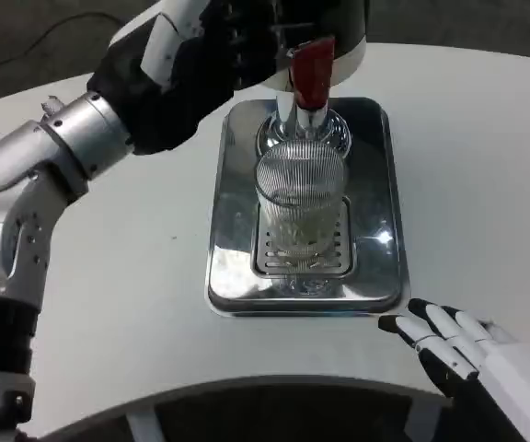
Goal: Grasp the cup under the faucet to collect the drink, then remove the cup.
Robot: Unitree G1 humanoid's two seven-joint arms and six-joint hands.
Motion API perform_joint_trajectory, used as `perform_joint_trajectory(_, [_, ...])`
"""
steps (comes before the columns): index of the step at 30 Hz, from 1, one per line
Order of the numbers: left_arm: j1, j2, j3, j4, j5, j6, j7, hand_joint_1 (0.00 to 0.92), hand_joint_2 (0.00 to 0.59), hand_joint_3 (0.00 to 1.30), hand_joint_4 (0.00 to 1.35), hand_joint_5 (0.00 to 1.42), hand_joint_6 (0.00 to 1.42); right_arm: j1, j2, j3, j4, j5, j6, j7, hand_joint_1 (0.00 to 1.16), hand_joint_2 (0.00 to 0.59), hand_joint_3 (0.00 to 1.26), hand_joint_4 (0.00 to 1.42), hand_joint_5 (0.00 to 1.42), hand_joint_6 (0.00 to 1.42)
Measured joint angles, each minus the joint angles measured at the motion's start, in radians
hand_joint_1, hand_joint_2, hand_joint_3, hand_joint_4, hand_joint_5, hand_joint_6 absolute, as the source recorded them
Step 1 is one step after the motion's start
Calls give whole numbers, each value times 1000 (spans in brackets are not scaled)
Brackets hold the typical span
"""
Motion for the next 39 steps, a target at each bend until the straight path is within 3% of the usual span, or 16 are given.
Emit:
perform_joint_trajectory(6, [-19,-25,-10,7,9,-2,-13,0,103,199,146,258,189,0,0,2,0,0,4,0,303,454,112,0,0,0])
perform_joint_trajectory(21, [-35,-26,-64,43,95,-57,-30,0,83,190,142,254,191,-26,1,26,0,16,65,0,303,451,131,0,0,0])
perform_joint_trajectory(30, [-35,-22,-89,43,151,-127,-34,0,69,176,111,216,119,-89,-24,100,0,33,231,16,303,447,136,2,0,0])
perform_joint_trajectory(35, [-34,-20,-96,43,168,-155,-42,0,56,176,110,204,96,-194,-42,108,0,47,323,16,320,423,125,2,5,0])
perform_joint_trajectory(39, [-34,-18,-105,46,189,-191,-47,0,47,185,110,199,80,-255,-70,106,3,76,381,14,362,369,106,2,26,13])
